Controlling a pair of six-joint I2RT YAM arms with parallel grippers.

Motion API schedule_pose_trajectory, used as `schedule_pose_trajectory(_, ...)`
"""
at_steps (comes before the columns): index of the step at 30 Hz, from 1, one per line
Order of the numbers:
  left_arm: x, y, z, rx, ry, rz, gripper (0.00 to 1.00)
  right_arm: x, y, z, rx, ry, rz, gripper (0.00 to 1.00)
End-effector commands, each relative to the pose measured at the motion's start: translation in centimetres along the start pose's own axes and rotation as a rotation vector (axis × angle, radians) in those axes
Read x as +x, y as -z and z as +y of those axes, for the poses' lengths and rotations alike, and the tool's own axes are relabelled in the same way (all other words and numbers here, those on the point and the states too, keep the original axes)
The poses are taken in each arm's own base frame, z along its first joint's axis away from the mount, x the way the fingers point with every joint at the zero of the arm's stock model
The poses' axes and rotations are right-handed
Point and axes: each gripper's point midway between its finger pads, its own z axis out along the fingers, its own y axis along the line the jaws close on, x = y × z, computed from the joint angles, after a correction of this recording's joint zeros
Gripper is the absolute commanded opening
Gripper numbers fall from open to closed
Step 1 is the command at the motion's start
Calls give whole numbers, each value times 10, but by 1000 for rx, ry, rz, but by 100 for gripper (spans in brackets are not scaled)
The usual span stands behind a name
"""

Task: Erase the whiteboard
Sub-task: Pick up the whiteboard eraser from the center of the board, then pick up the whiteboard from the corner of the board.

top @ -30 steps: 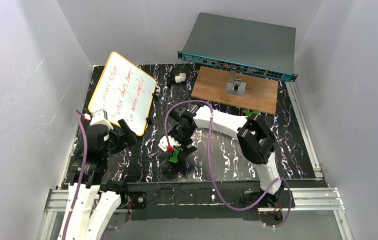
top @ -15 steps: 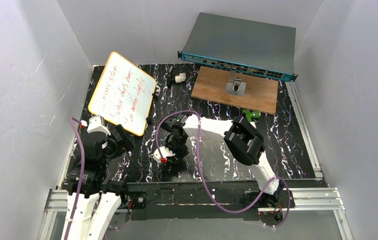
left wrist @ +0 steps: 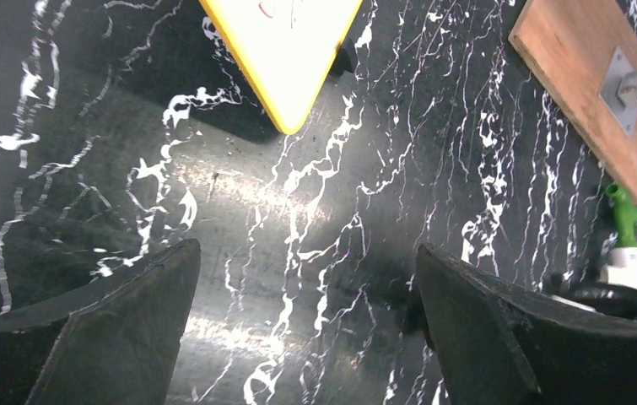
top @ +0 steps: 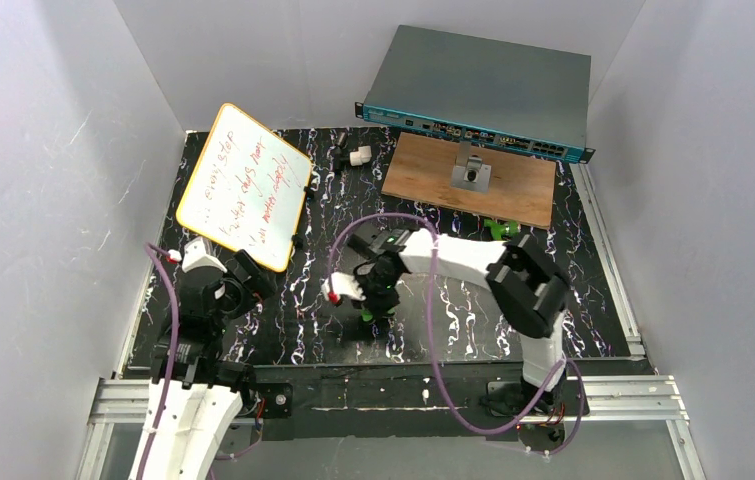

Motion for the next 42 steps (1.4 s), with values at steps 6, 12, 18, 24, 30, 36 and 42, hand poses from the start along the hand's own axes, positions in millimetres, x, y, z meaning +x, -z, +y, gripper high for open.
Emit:
schedule_pose_trajectory(6, -5, -67, 1, 34, 343, -161, 93, -18, 82, 38, 177, -445, -287, 3)
schedule_pose_trajectory(12, -14, -101, 11, 75, 336, -318, 84, -30, 109, 40, 178, -437, -365, 3)
schedule_pose_trajectory(18, -33, -119, 11, 80, 209, -414, 76, -37, 119, 46, 186, -402, -403, 3)
schedule_pose_trajectory(24, -34, -148, 13, 96, 197, -380, 58, -38, 124, 48, 187, -395, -419, 3)
schedule_pose_trajectory(30, -39, -165, 15, 139, 183, -394, 48, -38, 128, 49, 193, -393, -429, 3)
schedule_pose_trajectory(36, -43, -169, 8, 196, 119, -396, 22, -35, 127, 48, 189, -397, -427, 3)
schedule_pose_trajectory(42, -49, -159, -1, 238, 53, -412, 0, -33, 125, 48, 183, -399, -420, 3)
